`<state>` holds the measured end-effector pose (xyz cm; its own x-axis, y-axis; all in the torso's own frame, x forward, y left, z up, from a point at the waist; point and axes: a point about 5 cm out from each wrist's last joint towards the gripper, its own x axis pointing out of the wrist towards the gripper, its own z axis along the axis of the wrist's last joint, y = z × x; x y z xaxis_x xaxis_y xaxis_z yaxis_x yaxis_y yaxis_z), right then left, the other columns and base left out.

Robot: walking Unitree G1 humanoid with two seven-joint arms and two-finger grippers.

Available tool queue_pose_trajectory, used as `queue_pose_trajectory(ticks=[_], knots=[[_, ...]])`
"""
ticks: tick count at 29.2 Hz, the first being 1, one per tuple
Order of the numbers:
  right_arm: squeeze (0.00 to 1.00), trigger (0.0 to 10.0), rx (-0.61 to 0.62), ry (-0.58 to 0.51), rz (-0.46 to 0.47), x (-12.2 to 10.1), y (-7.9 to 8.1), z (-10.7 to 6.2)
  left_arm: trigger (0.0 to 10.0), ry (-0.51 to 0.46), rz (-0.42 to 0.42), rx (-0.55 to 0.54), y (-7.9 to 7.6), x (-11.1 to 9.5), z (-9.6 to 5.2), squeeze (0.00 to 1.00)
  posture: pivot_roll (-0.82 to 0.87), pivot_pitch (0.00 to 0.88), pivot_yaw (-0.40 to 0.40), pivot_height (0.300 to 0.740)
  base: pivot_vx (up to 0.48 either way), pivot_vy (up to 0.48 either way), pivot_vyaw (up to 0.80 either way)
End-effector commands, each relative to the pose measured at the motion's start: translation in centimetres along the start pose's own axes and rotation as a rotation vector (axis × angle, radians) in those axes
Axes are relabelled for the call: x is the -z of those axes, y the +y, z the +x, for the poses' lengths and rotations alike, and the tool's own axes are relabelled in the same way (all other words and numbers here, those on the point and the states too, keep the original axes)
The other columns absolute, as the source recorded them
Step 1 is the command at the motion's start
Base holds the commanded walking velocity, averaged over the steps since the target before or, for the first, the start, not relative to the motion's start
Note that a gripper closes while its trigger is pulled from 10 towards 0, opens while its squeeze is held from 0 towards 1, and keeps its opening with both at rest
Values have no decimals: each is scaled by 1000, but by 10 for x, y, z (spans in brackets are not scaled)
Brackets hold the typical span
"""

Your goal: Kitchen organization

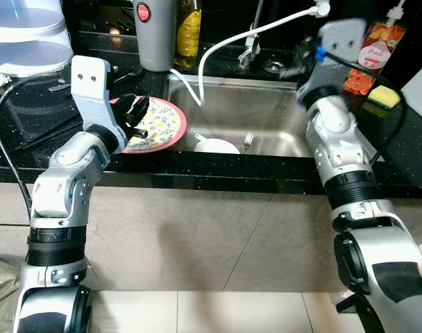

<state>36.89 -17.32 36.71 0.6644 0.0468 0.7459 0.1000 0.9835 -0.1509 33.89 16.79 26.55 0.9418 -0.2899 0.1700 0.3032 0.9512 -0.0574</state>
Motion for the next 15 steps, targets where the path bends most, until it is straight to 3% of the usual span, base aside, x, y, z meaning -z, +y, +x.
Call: queue_pose_trajectory(ticks=[1,7,10,11,12,14,15], knots=[[0,10000,14,-97,-31,-19,-4,6,10000,18,-19,7,-6,3,5,0,166,0,-54,740,0,0,0],[0,10000,-53,-87,-74,-30,5,10,10000,47,-23,44,-25,9,18,0,115,0,-9,740,0,0,0],[0,10000,-66,-83,-81,-29,7,8,10000,50,-26,46,-27,10,20,0,115,0,-9,740,0,0,0],[0,10000,-80,-48,-72,-23,10,2,10000,60,-24,33,-27,11,20,0,105,3,-2,740,0,0,0],[0,10000,-95,90,-48,2,18,-21,10000,63,16,-9,-21,10,21,0,100,10,-4,740,0,0,0],[0,10000,-97,126,-41,9,20,-29,10000,62,33,-21,-19,9,21,0,100,10,-4,740,0,0,0],[0,10000,-105,161,-26,15,24,-41,10000,44,106,-46,-16,5,19,0,103,7,6,740,0,0,0]])
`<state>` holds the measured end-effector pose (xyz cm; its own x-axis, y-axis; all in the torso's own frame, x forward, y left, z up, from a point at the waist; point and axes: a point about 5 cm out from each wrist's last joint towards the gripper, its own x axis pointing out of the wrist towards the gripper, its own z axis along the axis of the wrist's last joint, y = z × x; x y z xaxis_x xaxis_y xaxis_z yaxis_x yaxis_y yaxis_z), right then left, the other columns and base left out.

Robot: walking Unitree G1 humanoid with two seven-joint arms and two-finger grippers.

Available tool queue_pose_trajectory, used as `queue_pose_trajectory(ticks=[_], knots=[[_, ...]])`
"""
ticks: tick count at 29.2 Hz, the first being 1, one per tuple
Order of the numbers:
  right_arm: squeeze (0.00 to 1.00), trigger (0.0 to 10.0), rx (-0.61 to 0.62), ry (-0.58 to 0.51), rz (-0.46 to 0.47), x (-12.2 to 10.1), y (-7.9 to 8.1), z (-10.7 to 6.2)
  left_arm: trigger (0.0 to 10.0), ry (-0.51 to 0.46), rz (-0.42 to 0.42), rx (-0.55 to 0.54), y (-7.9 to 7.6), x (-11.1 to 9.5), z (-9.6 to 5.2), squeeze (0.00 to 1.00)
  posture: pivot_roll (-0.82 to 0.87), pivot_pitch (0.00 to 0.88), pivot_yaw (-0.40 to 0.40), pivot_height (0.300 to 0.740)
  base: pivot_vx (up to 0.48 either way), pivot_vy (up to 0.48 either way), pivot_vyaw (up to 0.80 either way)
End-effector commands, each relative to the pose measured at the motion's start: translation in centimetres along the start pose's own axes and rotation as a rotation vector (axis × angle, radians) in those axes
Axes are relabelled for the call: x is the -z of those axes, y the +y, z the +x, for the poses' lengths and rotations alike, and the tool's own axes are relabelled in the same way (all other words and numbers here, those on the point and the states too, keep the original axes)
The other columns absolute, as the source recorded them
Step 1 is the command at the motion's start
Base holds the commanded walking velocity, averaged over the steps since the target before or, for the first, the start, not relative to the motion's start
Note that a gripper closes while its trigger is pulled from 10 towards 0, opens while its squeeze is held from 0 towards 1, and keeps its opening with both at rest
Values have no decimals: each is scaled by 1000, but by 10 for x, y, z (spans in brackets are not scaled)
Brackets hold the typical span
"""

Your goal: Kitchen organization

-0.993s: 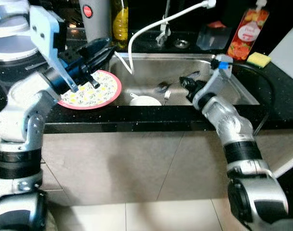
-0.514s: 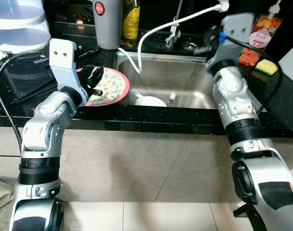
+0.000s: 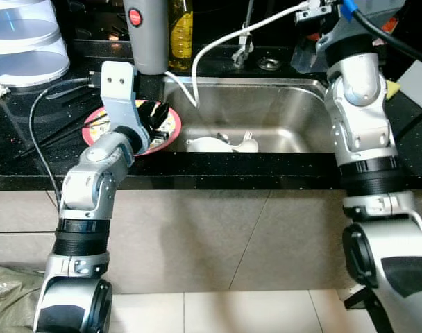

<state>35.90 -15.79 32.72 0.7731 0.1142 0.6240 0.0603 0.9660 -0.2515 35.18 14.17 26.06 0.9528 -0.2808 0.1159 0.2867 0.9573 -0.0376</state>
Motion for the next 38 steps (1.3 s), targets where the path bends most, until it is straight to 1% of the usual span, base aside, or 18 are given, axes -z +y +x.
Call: queue_pose_trajectory(ticks=[1,2,3,4,5,6,9,12,13,15,17,21,24,26,27,30,32,38], knots=[[0,10000,-7,14,21,0,4,-5,10000,-10,83,-34,5,-4,0,0,103,7,6,740,0,0,0],[0,10000,-9,44,34,6,8,-15,10000,-28,166,-60,7,-8,-2,0,99,4,18,740,0,0,0],[0,10000,-9,44,34,6,8,-15,10000,-28,166,-60,7,-8,-2,0,99,4,18,740,0,0,0],[0,10000,-8,76,53,11,11,-23,10000,-49,252,-79,9,-10,-5,0,95,8,22,740,0,0,0],[0,10000,-8,76,53,11,11,-23,10000,-49,252,-79,9,-10,-5,0,95,8,22,740,0,0,0],[0,10000,-8,122,79,18,15,-31,10000,-39,354,-74,10,-9,-7,0,95,15,21,740,0,0,0],[0,10000,-16,166,96,25,19,-38,10000,-8,421,-42,12,-6,-9,0,96,15,22,740,0,0,0],[0,10000,-64,331,142,48,30,-58,10000,133,587,49,23,6,-21,0,96,9,22,740,0,0,0],[0,10000,-64,331,142,48,30,-58,10000,133,587,49,23,6,-21,0,96,9,22,740,0,0,0],[0,10000,-63,436,172,61,31,-71,10000,236,727,117,27,16,-31,0,104,11,6,740,0,0,0],[0,10000,-64,471,181,64,32,-76,10000,314,821,155,33,24,-38,0,107,5,4,740,0,0,0],[0,10000,-76,476,165,63,32,-77,10000,357,885,157,43,23,-43,0,108,9,-3,740,0,0,0],[0,10000,-79,471,160,62,32,-75,10000,364,919,99,57,14,-41,0,114,10,-12,740,0,0,0],[0,10000,-102,459,167,59,38,-73,10000,398,903,-83,85,5,-36,0,122,8,-14,740,0,0,0],[0,10000,-102,459,167,59,38,-73,10000,398,903,-83,85,5,-36,0,122,8,-14,740,0,0,0],[0,10000,-113,458,170,58,41,-72,10000,426,855,-197,103,3,-34,0,122,5,-12,740,0,0,0],[0,10000,-117,454,172,54,42,-70,10000,476,755,-301,123,7,-34,0,113,21,-8,740,0,0,0],[0,10000,-118,452,168,52,40,-69,10000,592,801,-345,142,18,-42,0,107,32,-10,740,0,0,0]])
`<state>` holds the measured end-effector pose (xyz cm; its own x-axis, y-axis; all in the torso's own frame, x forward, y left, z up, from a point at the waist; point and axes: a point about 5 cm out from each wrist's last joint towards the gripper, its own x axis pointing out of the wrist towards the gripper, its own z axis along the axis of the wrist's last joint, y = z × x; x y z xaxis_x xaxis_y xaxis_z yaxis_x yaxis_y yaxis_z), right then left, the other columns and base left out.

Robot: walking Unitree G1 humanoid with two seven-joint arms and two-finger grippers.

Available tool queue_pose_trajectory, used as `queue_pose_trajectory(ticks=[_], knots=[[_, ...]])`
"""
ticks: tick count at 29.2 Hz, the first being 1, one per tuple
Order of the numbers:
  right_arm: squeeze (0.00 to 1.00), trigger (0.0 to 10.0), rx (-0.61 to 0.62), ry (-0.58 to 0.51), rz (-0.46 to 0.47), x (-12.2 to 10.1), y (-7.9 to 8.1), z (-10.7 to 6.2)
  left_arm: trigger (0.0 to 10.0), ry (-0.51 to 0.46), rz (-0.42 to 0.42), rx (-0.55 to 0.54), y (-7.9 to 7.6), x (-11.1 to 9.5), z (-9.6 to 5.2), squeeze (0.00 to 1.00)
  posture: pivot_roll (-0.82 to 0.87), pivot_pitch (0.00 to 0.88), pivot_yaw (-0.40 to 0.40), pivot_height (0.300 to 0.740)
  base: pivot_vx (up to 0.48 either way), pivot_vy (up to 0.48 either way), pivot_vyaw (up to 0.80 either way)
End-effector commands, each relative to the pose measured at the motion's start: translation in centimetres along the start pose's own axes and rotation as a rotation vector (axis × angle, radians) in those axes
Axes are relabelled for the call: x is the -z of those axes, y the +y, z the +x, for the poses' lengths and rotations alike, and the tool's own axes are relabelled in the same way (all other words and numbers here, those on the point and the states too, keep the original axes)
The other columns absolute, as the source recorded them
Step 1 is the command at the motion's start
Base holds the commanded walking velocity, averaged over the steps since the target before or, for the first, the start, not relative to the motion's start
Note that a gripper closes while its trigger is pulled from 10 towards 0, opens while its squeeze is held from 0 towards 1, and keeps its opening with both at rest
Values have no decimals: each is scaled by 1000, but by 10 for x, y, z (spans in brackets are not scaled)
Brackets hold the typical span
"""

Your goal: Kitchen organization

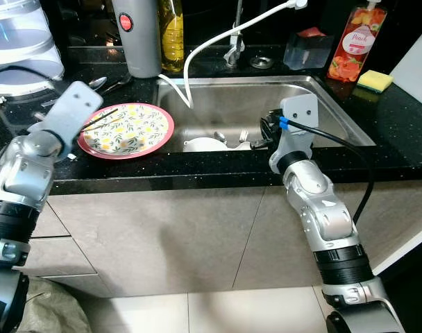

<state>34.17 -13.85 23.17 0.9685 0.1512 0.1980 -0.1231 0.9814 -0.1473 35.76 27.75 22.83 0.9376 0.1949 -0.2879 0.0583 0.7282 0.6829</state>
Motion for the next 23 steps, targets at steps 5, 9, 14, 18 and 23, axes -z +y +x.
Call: queue_pose_trajectory(ticks=[5,9,14,18,23], knots=[[0,10000,13,-8,-55,-6,-14,-2,10000,99,159,-20,18,22,4,0,94,38,-2,740,0,0,0],[0,10000,21,-7,-59,-6,-16,-3,10000,98,167,-12,19,21,4,0,94,40,-1,740,0,0,0],[0,10000,22,0,-64,-4,-16,-5,10000,113,260,7,17,26,11,0,87,43,4,740,0,0,0],[0,10000,19,3,-64,-5,-15,-5,10000,109,273,39,10,26,20,0,80,50,2,740,0,0,0],[0,10000,16,4,-70,-5,-16,-6,8627,142,292,60,5,34,26,0,67,59,-3,740,0,0,0]])
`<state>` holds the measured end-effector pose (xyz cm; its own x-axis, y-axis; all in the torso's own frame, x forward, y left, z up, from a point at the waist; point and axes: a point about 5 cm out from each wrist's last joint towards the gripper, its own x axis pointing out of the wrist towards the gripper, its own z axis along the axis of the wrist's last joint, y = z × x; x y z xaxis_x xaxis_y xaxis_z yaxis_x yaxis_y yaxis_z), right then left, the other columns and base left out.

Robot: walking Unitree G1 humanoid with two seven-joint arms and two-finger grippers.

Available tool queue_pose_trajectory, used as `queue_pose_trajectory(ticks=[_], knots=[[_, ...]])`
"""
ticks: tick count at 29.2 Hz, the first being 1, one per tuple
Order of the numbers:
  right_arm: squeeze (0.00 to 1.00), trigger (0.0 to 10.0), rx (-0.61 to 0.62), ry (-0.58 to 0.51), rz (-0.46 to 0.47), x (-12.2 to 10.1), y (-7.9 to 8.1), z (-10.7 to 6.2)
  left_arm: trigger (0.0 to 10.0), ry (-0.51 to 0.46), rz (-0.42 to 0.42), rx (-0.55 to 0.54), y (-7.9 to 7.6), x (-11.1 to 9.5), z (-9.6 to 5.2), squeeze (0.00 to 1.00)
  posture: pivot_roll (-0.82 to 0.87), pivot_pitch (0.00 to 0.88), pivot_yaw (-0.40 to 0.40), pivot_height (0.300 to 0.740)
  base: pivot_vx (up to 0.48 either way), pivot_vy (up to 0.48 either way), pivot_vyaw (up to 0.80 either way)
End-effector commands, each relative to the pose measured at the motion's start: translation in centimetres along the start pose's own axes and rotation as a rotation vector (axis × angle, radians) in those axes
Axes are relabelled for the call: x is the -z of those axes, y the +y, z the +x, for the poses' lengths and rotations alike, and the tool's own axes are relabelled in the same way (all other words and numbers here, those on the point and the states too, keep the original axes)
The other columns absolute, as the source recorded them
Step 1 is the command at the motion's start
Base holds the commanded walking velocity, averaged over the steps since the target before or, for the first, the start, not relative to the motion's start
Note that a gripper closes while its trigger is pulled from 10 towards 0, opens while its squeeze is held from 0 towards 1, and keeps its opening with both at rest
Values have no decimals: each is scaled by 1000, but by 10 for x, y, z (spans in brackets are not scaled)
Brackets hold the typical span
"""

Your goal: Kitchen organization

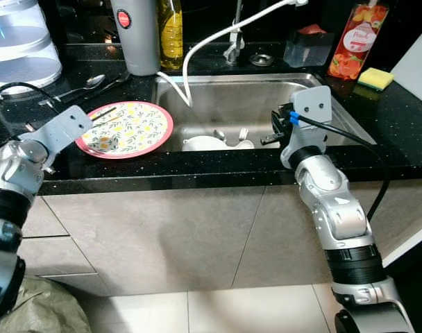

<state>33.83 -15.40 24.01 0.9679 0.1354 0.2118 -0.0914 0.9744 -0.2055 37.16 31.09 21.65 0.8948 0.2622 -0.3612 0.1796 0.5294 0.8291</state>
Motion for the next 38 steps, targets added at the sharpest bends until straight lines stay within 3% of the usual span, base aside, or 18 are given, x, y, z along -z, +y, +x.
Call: queue_pose_trajectory(ticks=[1,2,3,13,16,17,19,21,22,23,24,25,26,27,29,33,37,38], knots=[[0,10000,-2,16,-11,1,-2,-3,3255,40,22,61,-18,7,6,0,64,60,-5,740,0,0,0],[0,10000,-2,16,-11,1,-2,-3,3255,40,22,61,-18,7,6,0,64,60,-5,740,0,0,0],[0,10000,-1,18,-13,1,-2,-3,0,55,47,60,-20,10,7,0,58,61,-4,740,0,0,0],[0,10000,12,17,-15,0,-4,-4,0,6,53,27,-15,2,7,0,54,61,-3,740,0,0,0],[0,10000,14,12,-12,-1,-4,-2,0,-106,6,-109,11,-21,1,0,69,48,-8,740,0,0,0],[0,10000,17,8,-10,-2,-5,0,9333,-216,-40,-190,25,-40,-6,0,69,48,-8,740,0,0,0],[0,10000,20,1,-4,-4,-5,2,10000,-396,-150,-248,42,-68,-19,0,79,46,-17,740,0,0,0],[0,10000,-15,-67,77,-18,-2,6,10000,-639,-364,-112,43,-105,-41,0,84,39,-21,740,0,0,0],[0,10000,-38,-103,124,-25,0,6,10000,-725,-413,-57,43,-116,-51,0,84,39,-21,740,0,0,0],[0,10000,-38,-103,124,-25,0,6,10000,-725,-413,-57,43,-116,-51,0,84,39,-21,740,0,0,0],[0,10000,-101,-147,254,-36,4,5,10000,-809,-429,34,36,-128,-63,0,88,34,-22,740,0,0,0],[0,10000,-101,-147,254,-36,4,5,10000,-809,-429,34,36,-128,-63,0,88,34,-22,740,0,0,0],[0,10000,-260,-229,501,-59,11,0,10000,-918,-425,251,15,-143,-83,0,87,34,-28,740,0,0,0],[0,10000,-260,-229,501,-59,11,0,10000,-918,-425,251,15,-143,-83,0,87,34,-28,740,0,0,0],[0,10000,-415,-295,628,-75,17,-8,10000,-1035,-457,449,-4,-150,-102,0,84,29,-29,740,0,0,0],[0,10000,-609,-386,660,-92,23,-25,10000,-1140,-496,661,-35,-152,-119,0,79,20,-24,740,0,0,0],[0,10000,-645,-376,602,-91,25,-28,10000,-1146,-512,786,-58,-153,-127,0,66,20,-24,740,0,0,0],[0,10000,-653,-363,576,-90,27,-28,10000,-1135,-467,853,-73,-153,-133,0,58,17,-17,740,0,0,0]])
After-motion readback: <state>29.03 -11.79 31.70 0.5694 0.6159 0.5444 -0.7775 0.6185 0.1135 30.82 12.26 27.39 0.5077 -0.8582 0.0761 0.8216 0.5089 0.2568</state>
